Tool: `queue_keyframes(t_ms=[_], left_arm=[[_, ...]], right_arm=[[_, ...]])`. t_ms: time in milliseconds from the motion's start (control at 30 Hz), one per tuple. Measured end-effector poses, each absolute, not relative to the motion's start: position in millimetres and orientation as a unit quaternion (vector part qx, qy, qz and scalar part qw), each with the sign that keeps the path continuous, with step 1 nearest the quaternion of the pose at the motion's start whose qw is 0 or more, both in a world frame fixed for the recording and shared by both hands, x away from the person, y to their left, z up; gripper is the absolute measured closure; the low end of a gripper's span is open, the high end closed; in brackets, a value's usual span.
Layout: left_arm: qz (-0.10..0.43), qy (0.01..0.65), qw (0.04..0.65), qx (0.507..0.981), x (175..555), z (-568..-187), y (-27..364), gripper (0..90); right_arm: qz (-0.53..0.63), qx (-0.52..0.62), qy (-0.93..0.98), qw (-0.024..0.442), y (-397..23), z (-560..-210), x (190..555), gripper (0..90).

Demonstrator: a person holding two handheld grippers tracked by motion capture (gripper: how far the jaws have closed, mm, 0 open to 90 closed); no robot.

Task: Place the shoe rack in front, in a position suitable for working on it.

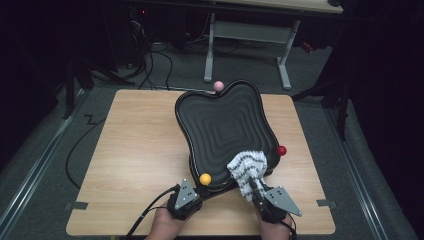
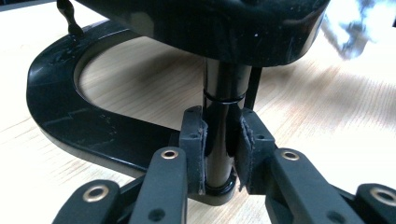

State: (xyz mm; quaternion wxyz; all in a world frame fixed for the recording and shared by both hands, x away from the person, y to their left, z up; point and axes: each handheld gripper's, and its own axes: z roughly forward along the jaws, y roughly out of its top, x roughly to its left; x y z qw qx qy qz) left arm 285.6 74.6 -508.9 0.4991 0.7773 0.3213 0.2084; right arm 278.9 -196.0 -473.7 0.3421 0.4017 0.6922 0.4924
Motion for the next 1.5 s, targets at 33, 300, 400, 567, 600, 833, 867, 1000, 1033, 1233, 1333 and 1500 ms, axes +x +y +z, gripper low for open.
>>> queue_keyframes(t_ms=[33,300,400,567,600,833,867,1000,1033,1233,1333,1500], left_arm=[[0.209,0.322,0.499,0.777,285,-509,75,74.5],[0.215,0.333,0.496,0.773,286,-509,82,74.6],[0.213,0.334,0.498,0.771,285,-509,81,74.5],[0.213,0.332,0.496,0.773,285,-509,81,74.6],[0.213,0.332,0.496,0.774,285,-509,82,74.6],[0.212,0.325,0.493,0.778,283,-508,85,74.7],[0.212,0.324,0.493,0.779,283,-508,85,74.7],[0.211,0.323,0.493,0.78,281,-508,87,74.7],[0.211,0.323,0.492,0.78,281,-508,88,74.7],[0.214,0.325,0.489,0.78,279,-508,94,74.7],[0.214,0.327,0.488,0.781,279,-507,98,74.6],[0.214,0.329,0.488,0.779,279,-507,100,74.7]], right_arm=[[0.496,0.389,0.702,0.332,-189,-476,278,80.3],[0.538,0.296,0.739,0.277,-148,-474,247,80.3],[0.534,0.276,0.75,0.276,-135,-476,241,80.3],[0.53,0.272,0.75,0.285,-130,-481,243,80.4],[0.529,0.273,0.748,0.294,-132,-480,243,80.5],[0.52,0.323,0.72,0.327,-159,-478,260,80.4],[0.516,0.333,0.718,0.328,-163,-479,264,80.4],[0.498,0.364,0.705,0.349,-176,-481,279,80.5],[0.497,0.376,0.699,0.351,-182,-481,283,80.4],[0.487,0.421,0.661,0.384,-220,-473,296,80.4],[0.485,0.454,0.642,0.383,-240,-473,304,80.4],[0.476,0.475,0.634,0.383,-248,-478,319,80.5]])
